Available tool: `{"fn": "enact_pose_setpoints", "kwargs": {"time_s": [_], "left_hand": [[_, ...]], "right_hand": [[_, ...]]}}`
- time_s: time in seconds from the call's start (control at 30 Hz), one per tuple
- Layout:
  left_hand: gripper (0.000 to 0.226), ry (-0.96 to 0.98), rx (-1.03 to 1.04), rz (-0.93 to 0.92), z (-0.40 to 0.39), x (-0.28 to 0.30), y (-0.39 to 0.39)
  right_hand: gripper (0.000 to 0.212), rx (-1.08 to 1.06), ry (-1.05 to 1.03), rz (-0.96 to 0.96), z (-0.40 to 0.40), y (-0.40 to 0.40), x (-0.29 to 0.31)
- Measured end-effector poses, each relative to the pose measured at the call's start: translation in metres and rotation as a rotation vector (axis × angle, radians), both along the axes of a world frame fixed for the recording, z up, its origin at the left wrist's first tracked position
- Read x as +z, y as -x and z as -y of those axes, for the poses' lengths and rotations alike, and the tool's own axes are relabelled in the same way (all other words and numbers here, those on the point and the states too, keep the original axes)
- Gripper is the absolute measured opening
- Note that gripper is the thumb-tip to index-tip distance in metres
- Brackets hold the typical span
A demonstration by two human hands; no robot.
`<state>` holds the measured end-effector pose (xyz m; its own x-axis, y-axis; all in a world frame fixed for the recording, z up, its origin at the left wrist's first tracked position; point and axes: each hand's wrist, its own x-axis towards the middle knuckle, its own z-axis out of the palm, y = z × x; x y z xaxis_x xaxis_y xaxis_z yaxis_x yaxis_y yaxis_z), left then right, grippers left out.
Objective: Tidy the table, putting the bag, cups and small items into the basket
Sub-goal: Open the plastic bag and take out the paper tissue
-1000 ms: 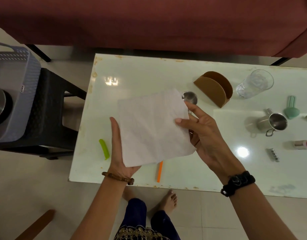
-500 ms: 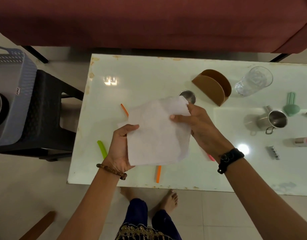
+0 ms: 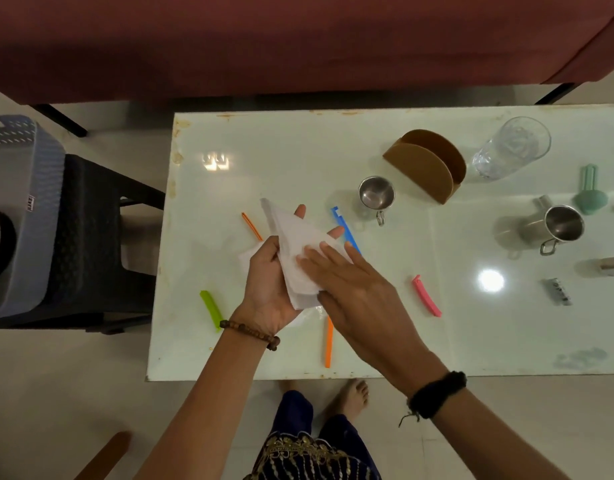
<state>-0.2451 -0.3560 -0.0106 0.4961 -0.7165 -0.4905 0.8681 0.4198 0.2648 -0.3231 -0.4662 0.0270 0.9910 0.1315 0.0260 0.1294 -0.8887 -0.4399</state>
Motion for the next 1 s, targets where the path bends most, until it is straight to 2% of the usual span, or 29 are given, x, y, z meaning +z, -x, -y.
{"fn": "enact_pose_setpoints", "kwargs": {"time_s": [0.1, 0.2, 0.27, 0.37, 0.5, 0.57, 0.63, 0.67, 0.73, 0.8, 0.9, 1.0], "left_hand": [[0.048, -0.031, -0.005, -0.006, 0.003, -0.003, -0.009], [0.051, -0.062, 0.025, -0.029, 0.006, -0.002, -0.018], [0.054, -0.084, 0.029, 0.003, 0.007, -0.002, -0.025], [0.039, -0.157, 0.003, 0.091, 0.009, -0.002, -0.032], [0.044, -0.218, -0.009, 0.166, 0.006, -0.006, -0.045], [0.042, -0.245, -0.036, 0.207, 0.006, -0.005, -0.052], [0.040, -0.257, -0.056, 0.222, 0.008, -0.005, -0.058], [0.038, -0.272, -0.069, 0.223, 0.010, -0.005, -0.061], [0.036, -0.375, -0.076, 0.231, 0.018, -0.008, -0.066], [0.036, -0.588, -0.087, 0.310, 0.023, -0.012, -0.069], [0.035, -0.854, -0.126, 0.424, 0.043, -0.020, -0.072], [0.039, -0.924, -0.048, 0.516, 0.075, -0.024, -0.070]], "right_hand": [[0.049, -0.011, 0.111, -0.004, -0.007, -0.004, -0.006], [0.050, 0.009, 0.048, -0.163, -0.011, -0.009, -0.008], [0.058, -0.015, -0.119, -0.262, -0.011, -0.014, -0.010], [0.055, -0.128, -0.452, -0.241, -0.009, -0.020, -0.012], [0.028, -0.604, -0.851, -0.103, 0.010, -0.035, -0.014], [0.028, -0.794, -1.050, -0.258, 0.024, -0.045, -0.016], [0.030, -0.865, -1.275, -0.445, 0.035, -0.048, -0.021], [0.031, -0.874, -1.342, -0.464, 0.040, -0.048, -0.023], [0.034, -0.881, -1.340, -0.385, 0.049, -0.045, -0.026], [0.033, -0.894, -1.249, -0.293, 0.056, -0.044, -0.027], [0.031, -0.971, -1.178, -0.259, 0.078, -0.041, -0.032], [0.033, -1.037, -1.269, -0.315, 0.109, -0.036, -0.037]]}}
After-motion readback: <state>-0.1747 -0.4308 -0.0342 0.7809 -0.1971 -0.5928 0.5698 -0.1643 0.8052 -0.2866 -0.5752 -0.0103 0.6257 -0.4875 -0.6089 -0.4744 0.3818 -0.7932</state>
